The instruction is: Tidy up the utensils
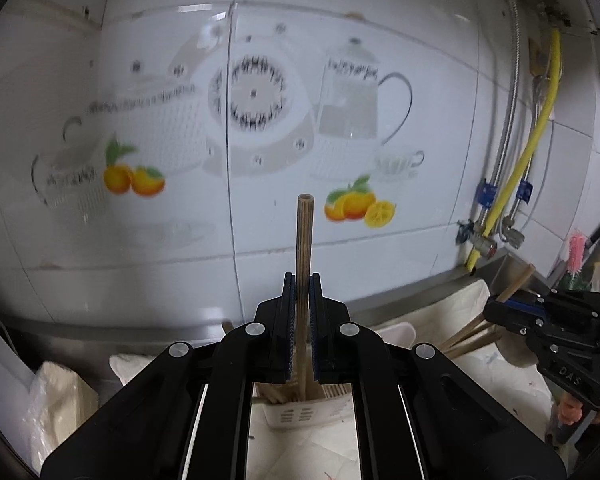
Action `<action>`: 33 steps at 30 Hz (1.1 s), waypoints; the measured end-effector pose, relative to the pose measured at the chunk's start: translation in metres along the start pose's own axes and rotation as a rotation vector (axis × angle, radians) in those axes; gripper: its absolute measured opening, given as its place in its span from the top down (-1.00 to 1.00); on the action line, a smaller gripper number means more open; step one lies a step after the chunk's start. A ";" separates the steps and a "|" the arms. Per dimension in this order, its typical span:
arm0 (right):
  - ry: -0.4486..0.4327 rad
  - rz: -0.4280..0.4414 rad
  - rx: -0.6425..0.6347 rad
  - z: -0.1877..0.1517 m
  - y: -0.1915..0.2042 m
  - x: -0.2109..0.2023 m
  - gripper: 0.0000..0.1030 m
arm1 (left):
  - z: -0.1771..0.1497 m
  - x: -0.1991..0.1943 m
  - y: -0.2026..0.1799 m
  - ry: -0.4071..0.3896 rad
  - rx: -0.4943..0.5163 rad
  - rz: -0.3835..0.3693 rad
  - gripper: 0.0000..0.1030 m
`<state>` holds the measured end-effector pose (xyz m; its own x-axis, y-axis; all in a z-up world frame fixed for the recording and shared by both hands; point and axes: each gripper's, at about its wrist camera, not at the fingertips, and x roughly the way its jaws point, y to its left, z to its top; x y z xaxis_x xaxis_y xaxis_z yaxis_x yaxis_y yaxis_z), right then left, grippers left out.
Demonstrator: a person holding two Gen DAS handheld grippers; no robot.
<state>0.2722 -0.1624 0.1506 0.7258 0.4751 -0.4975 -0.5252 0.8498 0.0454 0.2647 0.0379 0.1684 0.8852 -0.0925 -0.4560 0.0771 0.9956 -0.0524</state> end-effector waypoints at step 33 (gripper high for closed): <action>0.008 -0.043 0.008 -0.014 -0.002 -0.004 0.06 | -0.023 -0.021 -0.002 -0.018 0.014 0.062 -0.74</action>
<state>0.2643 -0.1689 0.1406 0.7439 0.4366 -0.5059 -0.4902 0.8711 0.0310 0.2350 0.0378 0.1574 0.8966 -0.0305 -0.4418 0.0281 0.9995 -0.0120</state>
